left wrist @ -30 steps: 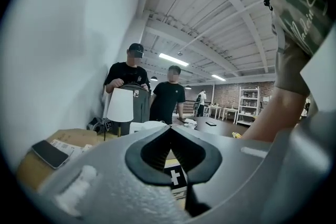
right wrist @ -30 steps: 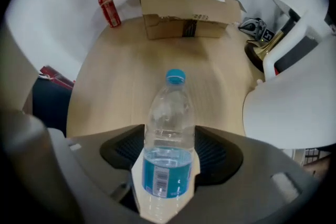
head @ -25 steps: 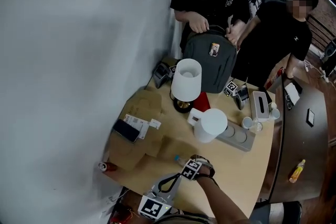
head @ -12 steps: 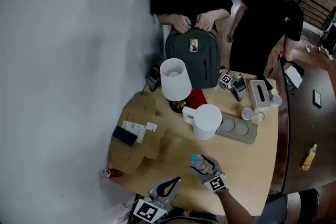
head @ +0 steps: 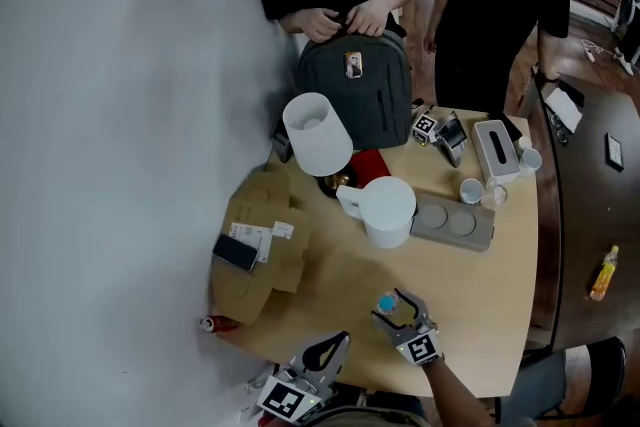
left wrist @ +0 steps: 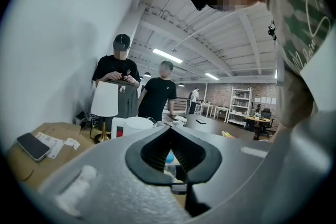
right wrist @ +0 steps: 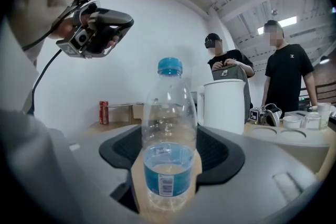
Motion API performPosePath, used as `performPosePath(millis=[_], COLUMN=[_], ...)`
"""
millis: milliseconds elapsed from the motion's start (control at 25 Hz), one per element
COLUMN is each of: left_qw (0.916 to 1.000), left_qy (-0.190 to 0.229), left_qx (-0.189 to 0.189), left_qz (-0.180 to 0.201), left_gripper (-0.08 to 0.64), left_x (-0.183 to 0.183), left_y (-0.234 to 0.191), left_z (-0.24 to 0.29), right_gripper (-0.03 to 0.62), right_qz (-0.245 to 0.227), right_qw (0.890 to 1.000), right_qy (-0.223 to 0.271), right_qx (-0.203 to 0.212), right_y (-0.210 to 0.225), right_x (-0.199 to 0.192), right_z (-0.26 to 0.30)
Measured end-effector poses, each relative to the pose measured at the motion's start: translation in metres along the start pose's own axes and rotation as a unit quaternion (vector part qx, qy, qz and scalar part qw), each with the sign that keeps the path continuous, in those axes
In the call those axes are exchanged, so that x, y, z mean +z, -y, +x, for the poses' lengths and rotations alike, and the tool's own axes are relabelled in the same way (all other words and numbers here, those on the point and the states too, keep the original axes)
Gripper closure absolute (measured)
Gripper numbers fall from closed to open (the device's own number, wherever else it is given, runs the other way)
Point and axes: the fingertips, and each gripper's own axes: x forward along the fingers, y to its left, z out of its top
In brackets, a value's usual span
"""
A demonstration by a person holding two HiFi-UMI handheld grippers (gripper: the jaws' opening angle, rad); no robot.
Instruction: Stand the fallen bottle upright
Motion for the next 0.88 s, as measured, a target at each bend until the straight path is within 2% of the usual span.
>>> performPosePath(millis=[80,160,360,520,600,720,880], left_qw=[0.9999,0.9997,0.9987,0.9973,0.9972,0.9952,0.9954], left_qy=[0.011,0.016,0.040,0.060,0.058,0.069,0.075], left_qx=[-0.010,-0.015,-0.028,-0.041,-0.046,-0.064,-0.056], left_qz=[-0.004,-0.009,-0.014,-0.003,-0.007,-0.026,-0.024], left_gripper=[0.561,0.560,0.560,0.561,0.561,0.561,0.561], left_x=[0.004,0.008,0.019,0.028,0.017,0.004,0.002], left_y=[0.005,0.009,0.012,0.011,0.008,0.009,0.019], left_z=[0.003,0.003,-0.007,-0.024,-0.034,-0.048,-0.071], right_gripper=[0.276,0.239,0.257,0.426,0.587,0.588,0.588], right_qz=[0.006,0.014,-0.006,0.008,-0.003,0.022,0.052], right_qw=[1.000,1.000,0.999,0.999,0.999,0.995,0.991], right_qy=[0.000,0.013,0.053,0.036,0.024,0.018,0.026], right_qx=[0.005,0.011,0.003,-0.010,-0.037,-0.093,-0.121], right_y=[-0.001,-0.001,-0.009,-0.033,-0.046,-0.064,-0.103], right_x=[0.006,0.022,0.092,0.126,0.143,0.166,0.193], right_z=[-0.001,-0.002,-0.021,-0.045,-0.054,-0.069,-0.094])
